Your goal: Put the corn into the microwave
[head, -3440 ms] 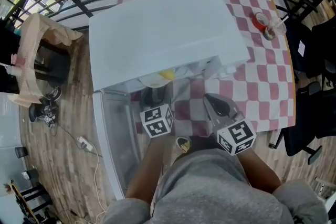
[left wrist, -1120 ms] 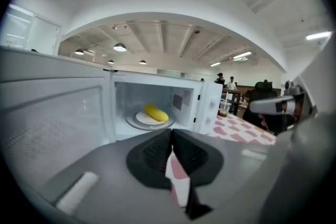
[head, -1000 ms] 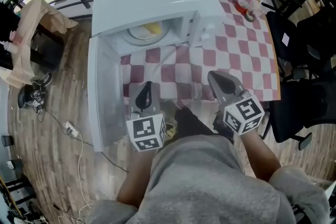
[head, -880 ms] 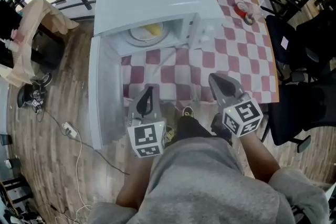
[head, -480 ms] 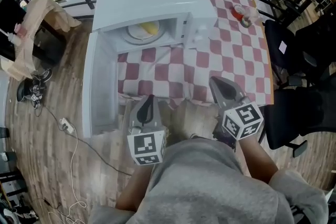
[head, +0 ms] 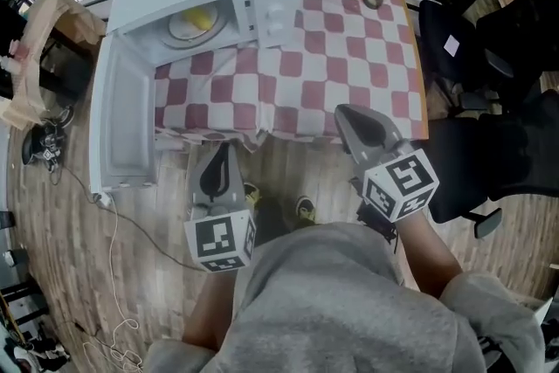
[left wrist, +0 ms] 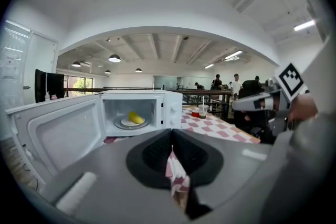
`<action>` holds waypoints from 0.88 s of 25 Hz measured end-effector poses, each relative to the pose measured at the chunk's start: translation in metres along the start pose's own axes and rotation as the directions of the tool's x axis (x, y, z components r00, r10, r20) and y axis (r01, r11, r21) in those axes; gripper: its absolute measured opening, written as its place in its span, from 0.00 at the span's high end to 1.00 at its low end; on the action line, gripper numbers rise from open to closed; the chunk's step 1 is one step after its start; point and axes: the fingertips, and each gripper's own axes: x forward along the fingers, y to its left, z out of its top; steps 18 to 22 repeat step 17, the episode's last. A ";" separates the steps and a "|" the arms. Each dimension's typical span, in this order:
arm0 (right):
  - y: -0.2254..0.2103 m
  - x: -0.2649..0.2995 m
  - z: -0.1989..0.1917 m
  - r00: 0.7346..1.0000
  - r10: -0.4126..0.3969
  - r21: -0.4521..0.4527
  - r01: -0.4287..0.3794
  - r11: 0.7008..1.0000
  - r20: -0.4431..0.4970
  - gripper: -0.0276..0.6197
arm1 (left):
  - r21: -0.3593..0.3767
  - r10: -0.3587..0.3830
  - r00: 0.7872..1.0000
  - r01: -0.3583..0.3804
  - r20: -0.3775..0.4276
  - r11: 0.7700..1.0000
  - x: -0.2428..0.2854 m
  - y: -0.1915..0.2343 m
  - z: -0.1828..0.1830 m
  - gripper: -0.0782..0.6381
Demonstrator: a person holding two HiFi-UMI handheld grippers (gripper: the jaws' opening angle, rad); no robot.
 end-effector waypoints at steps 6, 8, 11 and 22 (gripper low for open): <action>-0.007 -0.032 -0.006 1.000 0.012 -0.015 -0.012 1.000 0.012 0.96 | 0.005 0.004 1.000 -0.004 0.011 1.000 -0.016 -0.034 0.004 0.88; -0.009 -0.037 -0.007 1.000 0.010 -0.006 -0.009 1.000 0.019 0.96 | 0.003 0.004 1.000 -0.004 0.005 1.000 -0.020 -0.039 0.002 0.88; -0.009 -0.041 -0.009 1.000 0.019 -0.009 -0.019 1.000 0.022 0.96 | -0.022 0.015 1.000 -0.015 -0.003 1.000 -0.024 -0.042 0.000 0.88; -0.009 -0.051 -0.015 1.000 0.020 -0.018 -0.020 1.000 0.012 0.96 | -0.060 0.023 1.000 -0.023 0.001 0.998 -0.031 -0.047 0.001 0.88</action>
